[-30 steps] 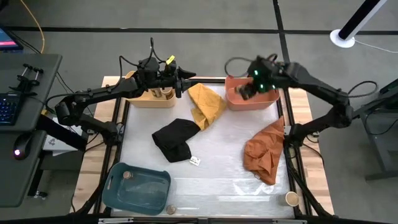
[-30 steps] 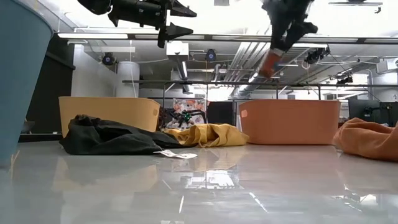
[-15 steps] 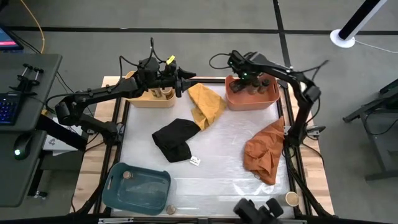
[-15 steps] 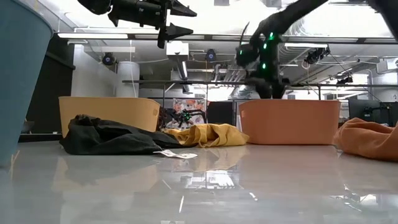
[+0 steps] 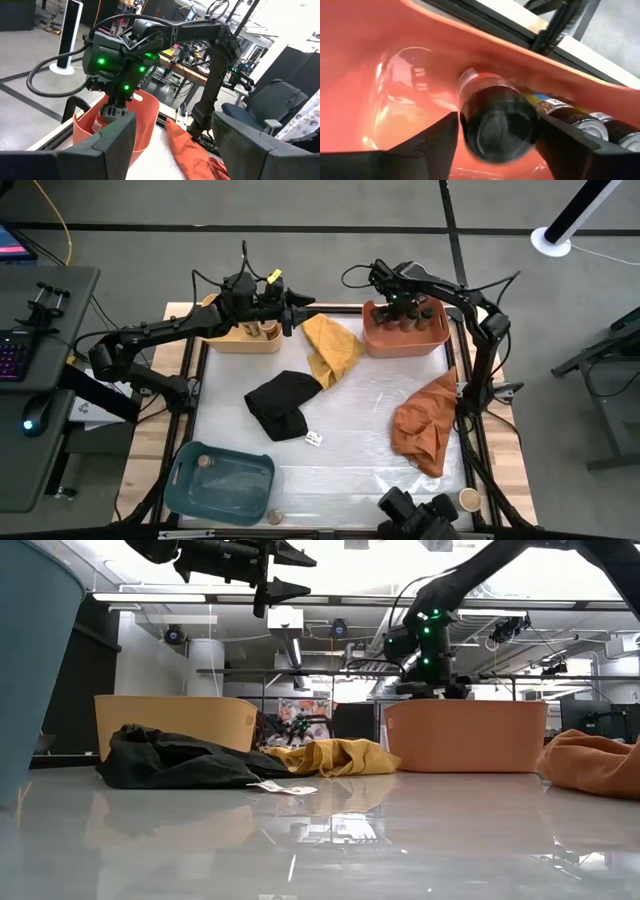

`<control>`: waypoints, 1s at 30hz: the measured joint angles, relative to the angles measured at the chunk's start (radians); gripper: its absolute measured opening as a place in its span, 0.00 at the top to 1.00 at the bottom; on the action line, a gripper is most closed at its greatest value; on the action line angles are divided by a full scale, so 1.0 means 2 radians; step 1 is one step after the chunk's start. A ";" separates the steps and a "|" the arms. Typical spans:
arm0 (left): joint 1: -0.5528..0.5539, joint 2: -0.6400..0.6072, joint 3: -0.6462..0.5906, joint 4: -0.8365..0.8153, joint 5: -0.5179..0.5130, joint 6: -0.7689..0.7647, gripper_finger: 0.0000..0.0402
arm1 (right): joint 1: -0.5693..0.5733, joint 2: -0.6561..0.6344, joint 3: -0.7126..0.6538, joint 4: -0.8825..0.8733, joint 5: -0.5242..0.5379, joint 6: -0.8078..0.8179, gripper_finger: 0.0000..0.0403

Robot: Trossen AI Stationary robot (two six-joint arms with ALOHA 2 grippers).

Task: Sort spices by type
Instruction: Put the black seasoning bottle into the orange bin, then put the gold seasoning bottle into the yellow bin

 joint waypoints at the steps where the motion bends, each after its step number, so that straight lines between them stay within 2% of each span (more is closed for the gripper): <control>1: 0.000 0.000 0.000 0.000 0.000 0.000 0.39 | -0.002 0.000 0.000 -0.001 0.000 0.000 0.35; 4: 0.000 0.000 0.000 0.000 0.000 0.000 0.39 | -0.003 0.000 0.001 -0.001 0.000 0.000 0.29; 12: 0.000 0.000 0.000 0.000 0.000 0.000 0.39 | -0.005 -0.023 0.001 -0.003 -0.023 -0.005 0.28; 16: 0.000 0.000 0.000 -0.001 0.000 0.000 0.39 | -0.004 -0.068 0.001 -0.005 -0.038 -0.025 0.28; 20: 0.000 0.000 0.000 -0.001 0.000 -0.013 0.39 | 0.004 -0.130 0.001 -0.011 -0.097 -0.044 0.27; 24: 0.000 0.000 0.000 -0.003 0.000 -0.013 0.39 | 0.041 -0.194 0.001 -0.038 -0.195 -0.061 0.27; 30: 0.000 0.000 0.000 -0.010 0.000 -0.012 0.39 | 0.158 -0.247 -0.024 -0.153 -0.207 0.009 0.28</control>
